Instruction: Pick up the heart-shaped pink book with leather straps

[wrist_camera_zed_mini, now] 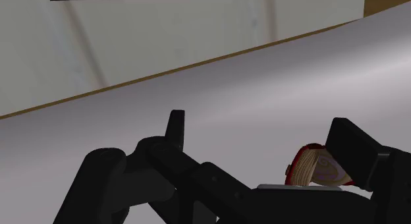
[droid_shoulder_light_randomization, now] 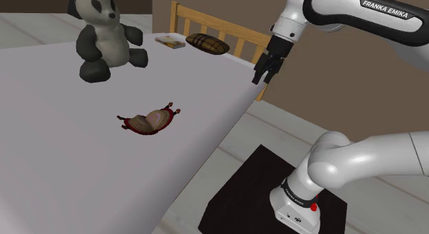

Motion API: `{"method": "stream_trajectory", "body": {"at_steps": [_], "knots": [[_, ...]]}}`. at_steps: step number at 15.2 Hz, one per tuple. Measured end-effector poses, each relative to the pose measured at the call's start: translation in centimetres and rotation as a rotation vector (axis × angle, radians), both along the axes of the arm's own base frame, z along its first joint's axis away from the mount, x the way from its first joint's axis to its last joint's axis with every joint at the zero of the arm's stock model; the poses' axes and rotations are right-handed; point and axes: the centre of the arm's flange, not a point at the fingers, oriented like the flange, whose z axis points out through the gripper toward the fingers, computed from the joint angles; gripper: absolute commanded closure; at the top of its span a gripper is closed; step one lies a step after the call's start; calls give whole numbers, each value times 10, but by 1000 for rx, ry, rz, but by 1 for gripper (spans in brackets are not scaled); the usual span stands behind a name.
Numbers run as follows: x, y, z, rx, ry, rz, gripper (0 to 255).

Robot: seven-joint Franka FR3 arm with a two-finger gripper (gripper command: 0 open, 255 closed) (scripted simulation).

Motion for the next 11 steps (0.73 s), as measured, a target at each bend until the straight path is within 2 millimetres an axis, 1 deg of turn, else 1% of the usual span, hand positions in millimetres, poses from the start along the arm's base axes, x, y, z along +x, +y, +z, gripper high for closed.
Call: {"method": "stream_trajectory", "body": {"at_steps": [1,2,3,5,7,8,9,10,11], "knots": [[0,0,0,0,0,0,0],[4,-1,-6,13,-3,5,0],[8,-1,-14,33,-8,12,0],[24,-4,-30,83,-21,30,0],[37,-2,-52,136,-35,50,0],[45,-7,-62,163,-43,58,0],[57,-4,-72,190,-51,69,0],[64,-4,-85,217,-58,78,0],[72,-5,-92,245,-67,87,0]]}}
